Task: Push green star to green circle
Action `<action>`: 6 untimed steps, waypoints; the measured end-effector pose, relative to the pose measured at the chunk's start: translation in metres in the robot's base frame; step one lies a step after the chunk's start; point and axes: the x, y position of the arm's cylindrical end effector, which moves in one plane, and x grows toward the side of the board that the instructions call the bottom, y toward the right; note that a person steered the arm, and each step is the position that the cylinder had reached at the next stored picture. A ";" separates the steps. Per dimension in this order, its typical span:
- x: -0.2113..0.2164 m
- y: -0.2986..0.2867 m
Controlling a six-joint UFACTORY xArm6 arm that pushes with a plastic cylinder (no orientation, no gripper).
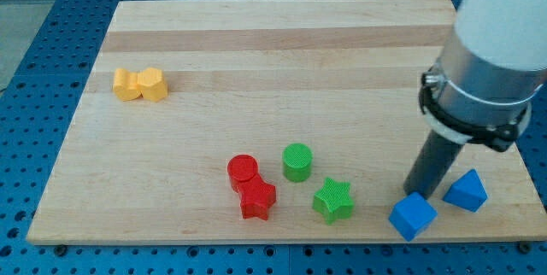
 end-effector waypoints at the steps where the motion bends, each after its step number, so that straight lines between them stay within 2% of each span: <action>1: 0.003 -0.027; 2: 0.028 -0.027; 5: 0.031 -0.038; 6: 0.045 -0.046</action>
